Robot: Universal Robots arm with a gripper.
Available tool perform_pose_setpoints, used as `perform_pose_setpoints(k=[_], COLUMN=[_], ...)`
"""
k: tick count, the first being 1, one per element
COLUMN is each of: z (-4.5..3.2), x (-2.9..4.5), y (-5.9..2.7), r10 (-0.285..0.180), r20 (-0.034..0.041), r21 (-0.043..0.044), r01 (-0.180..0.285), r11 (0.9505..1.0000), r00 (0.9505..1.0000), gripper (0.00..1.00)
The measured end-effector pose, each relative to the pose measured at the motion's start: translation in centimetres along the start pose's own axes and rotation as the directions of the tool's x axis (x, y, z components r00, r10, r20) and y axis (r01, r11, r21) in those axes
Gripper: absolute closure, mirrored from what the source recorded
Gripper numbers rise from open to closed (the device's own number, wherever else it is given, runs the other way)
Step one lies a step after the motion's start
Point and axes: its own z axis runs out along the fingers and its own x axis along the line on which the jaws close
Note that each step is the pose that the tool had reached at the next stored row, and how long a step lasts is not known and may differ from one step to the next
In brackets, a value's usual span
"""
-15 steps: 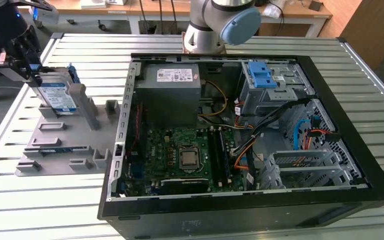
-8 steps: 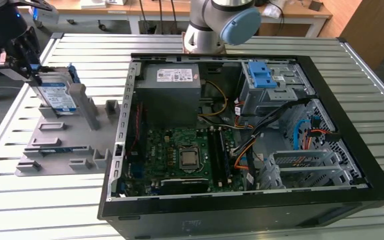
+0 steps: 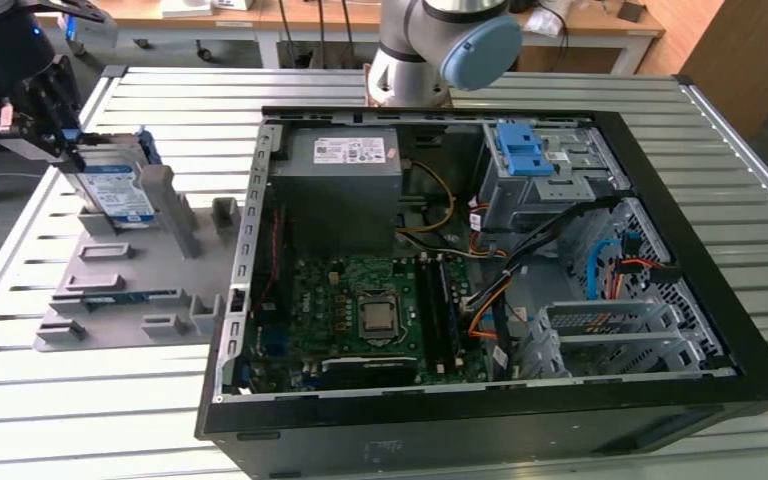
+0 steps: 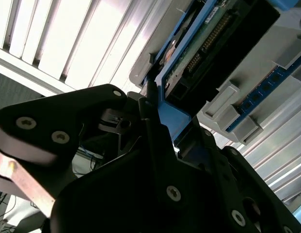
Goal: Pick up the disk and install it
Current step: 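Pick up the disk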
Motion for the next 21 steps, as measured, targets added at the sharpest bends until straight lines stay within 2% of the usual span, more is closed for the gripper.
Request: perform_pose_setpoints(k=[3,10,14,21], z=[0.00,0.01,0.00,-0.02], x=[0.00,-0.02,0.00,0.58], y=[0.00,0.00,0.01,0.05], r10=[0.006,0.077,0.082,0.069], r20=[-0.0003,-0.0033,-0.0034,-0.0036], r21=[0.0003,0.0026,0.0027,0.0023], r01=[-0.006,-0.077,-0.082,-0.069], r11=[1.0000,0.9970,0.9966,0.9976], r00=[1.0000,0.9970,0.9966,0.9976], gripper=[0.63,0.63,0.63,0.63])
